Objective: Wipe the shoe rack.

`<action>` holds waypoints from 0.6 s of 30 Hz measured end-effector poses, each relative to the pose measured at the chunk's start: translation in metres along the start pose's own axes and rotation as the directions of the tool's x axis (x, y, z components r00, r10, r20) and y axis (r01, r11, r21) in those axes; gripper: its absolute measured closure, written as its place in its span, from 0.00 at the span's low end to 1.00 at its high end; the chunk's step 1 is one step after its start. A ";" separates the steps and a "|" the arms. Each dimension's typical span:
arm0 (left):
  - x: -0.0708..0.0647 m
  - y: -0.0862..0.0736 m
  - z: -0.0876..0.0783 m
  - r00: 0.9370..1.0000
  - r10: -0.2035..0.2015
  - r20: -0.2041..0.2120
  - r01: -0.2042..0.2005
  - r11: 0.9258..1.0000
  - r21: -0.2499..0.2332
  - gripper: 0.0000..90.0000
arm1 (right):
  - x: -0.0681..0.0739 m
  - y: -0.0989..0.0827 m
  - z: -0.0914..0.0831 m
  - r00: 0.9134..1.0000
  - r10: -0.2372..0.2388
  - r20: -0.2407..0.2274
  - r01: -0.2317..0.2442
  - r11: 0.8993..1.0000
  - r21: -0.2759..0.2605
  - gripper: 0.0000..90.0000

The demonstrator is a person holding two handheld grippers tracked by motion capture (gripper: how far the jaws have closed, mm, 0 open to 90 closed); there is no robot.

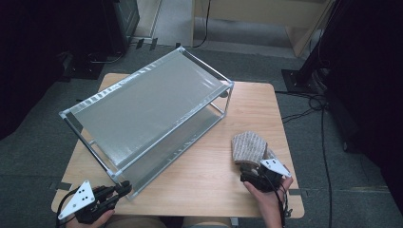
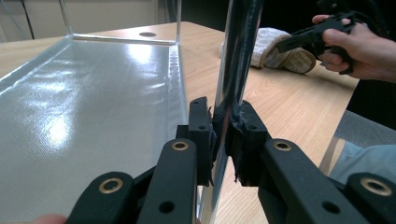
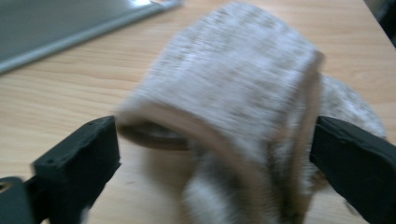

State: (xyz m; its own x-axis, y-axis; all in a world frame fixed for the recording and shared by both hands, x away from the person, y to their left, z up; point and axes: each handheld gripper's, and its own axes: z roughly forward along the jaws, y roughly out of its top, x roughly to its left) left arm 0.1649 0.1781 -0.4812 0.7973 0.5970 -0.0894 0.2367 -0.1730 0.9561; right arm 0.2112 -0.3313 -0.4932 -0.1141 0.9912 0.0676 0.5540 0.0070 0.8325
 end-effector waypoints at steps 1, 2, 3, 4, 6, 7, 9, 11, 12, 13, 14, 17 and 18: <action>-0.001 0.000 0.001 1.000 0.004 0.002 -0.004 1.000 0.001 0.89 | 0.003 0.001 -0.005 1.000 -0.011 -0.012 0.010 1.000 -0.014 0.00; -0.001 0.000 0.001 1.000 0.008 0.005 -0.008 1.000 0.002 0.89 | 0.006 0.002 -0.010 1.000 -0.018 -0.025 0.017 0.999 -0.030 0.00; -0.002 0.001 0.002 1.000 0.008 0.008 -0.008 1.000 0.002 0.89 | 0.009 0.004 -0.015 0.999 -0.027 -0.042 0.025 0.998 -0.052 0.00; -0.003 0.001 0.003 1.000 0.014 0.014 -0.014 1.000 0.004 0.89 | 0.013 0.006 -0.020 0.998 -0.035 -0.053 0.031 0.997 -0.070 0.00; -0.004 0.002 0.005 0.999 0.024 0.031 -0.025 1.000 0.004 0.89 | 0.020 0.010 -0.029 0.997 -0.044 -0.065 0.037 0.994 -0.106 0.00; -0.004 0.002 0.005 0.999 0.029 0.044 -0.029 1.000 0.000 0.89 | 0.024 0.012 -0.032 0.996 -0.045 -0.072 0.036 0.992 -0.124 0.00; -0.004 0.001 0.004 0.997 0.027 0.068 -0.027 1.000 -0.015 0.81 | 0.030 0.015 -0.035 0.996 -0.048 -0.081 0.036 0.989 -0.142 0.00; -0.002 0.001 -0.001 0.996 0.029 0.083 -0.027 0.999 -0.029 0.70 | 0.036 0.016 -0.035 0.994 -0.048 -0.094 0.033 0.988 -0.151 0.00; -0.001 0.001 -0.005 0.996 0.028 0.084 -0.025 0.999 -0.036 0.67 | 0.039 0.017 -0.035 0.994 -0.052 -0.101 0.036 0.988 -0.149 0.00; 0.000 0.001 -0.009 0.996 0.028 0.086 -0.024 0.999 -0.042 0.63 | 0.042 0.016 -0.034 0.993 -0.051 -0.105 0.035 0.989 -0.145 0.00; 0.002 0.000 -0.013 0.996 0.028 0.090 -0.023 0.999 -0.049 0.60 | 0.046 0.016 -0.033 0.992 -0.053 -0.115 0.036 0.989 -0.144 0.00; 0.009 -0.001 -0.027 0.996 0.022 0.089 -0.015 0.997 -0.080 0.54 | 0.058 0.014 -0.029 0.988 -0.071 -0.134 0.052 0.989 -0.136 0.00; 0.013 -0.001 -0.031 0.997 0.019 0.081 -0.011 0.996 -0.089 0.52 | 0.064 0.014 -0.028 0.986 -0.081 -0.146 0.062 0.989 -0.132 0.00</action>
State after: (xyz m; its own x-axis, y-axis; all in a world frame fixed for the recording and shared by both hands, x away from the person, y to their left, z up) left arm 0.1581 0.2102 -0.4742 0.8441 0.5279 -0.0941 0.1774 -0.1092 0.9781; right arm 0.1885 -0.2719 -0.4618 -0.2775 0.9574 0.0791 0.4323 0.0509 0.9003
